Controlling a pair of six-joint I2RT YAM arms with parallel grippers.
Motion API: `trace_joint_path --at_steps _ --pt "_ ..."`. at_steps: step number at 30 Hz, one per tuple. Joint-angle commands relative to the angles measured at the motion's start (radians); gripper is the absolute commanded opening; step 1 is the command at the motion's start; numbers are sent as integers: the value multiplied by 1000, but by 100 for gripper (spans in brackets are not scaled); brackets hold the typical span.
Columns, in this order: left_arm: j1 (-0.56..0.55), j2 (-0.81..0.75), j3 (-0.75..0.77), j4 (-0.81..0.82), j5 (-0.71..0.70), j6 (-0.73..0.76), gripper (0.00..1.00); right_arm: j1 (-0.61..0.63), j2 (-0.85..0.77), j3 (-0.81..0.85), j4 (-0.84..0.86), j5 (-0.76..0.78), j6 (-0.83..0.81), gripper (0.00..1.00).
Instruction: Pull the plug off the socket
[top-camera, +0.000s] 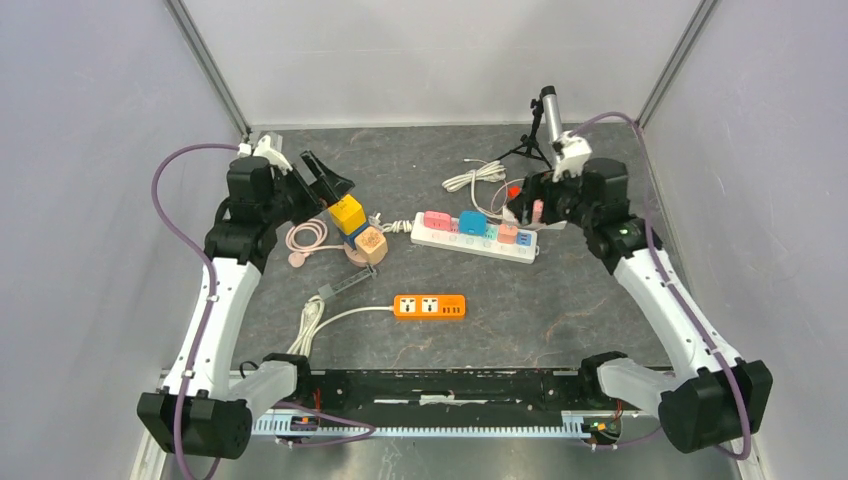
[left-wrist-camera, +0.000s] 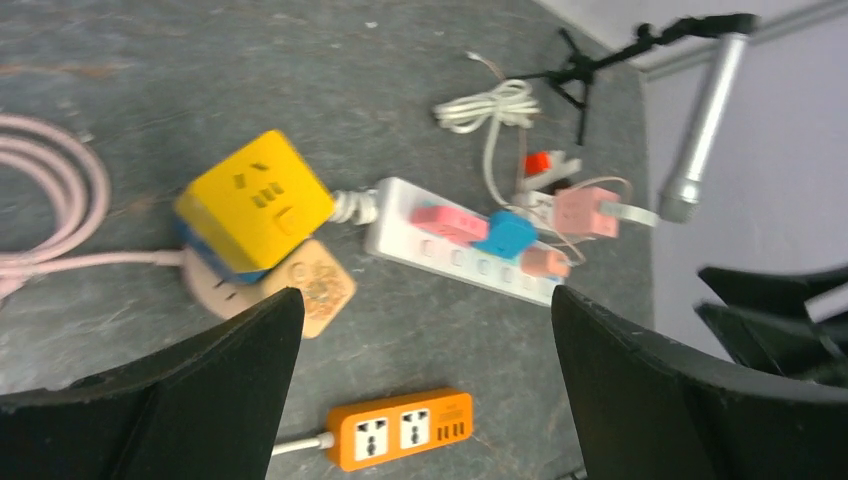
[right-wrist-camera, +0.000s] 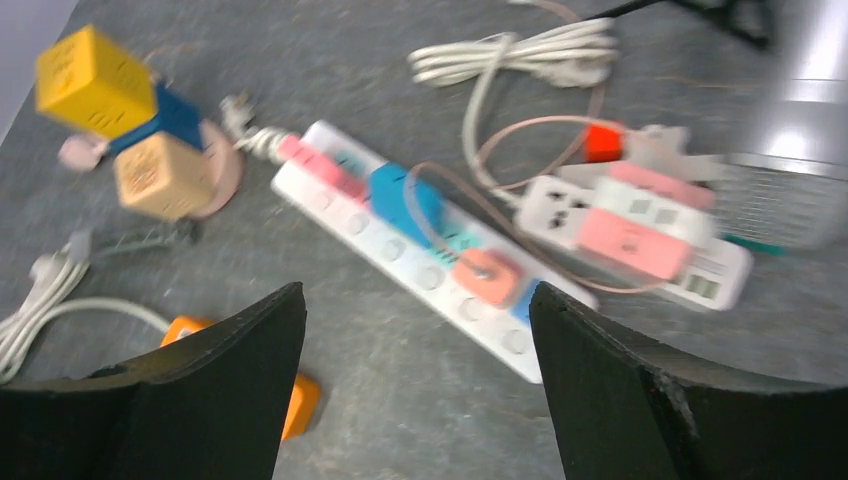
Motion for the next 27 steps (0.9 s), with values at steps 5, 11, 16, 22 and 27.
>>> trace_joint_path --at_steps 5,11,16,22,27 --pt "-2 66 -14 -117 -291 37 100 316 104 4 187 80 25 86" --pt "0 106 -51 -84 -328 51 100 545 313 92 395 180 -31 88" --pt "0 166 -33 -86 -261 68 100 668 527 221 421 220 -79 90" --pt "2 210 -15 -86 -300 65 100 731 701 277 491 265 -56 93" --pt "5 243 0 -90 -314 65 100 761 839 377 483 280 -88 92"
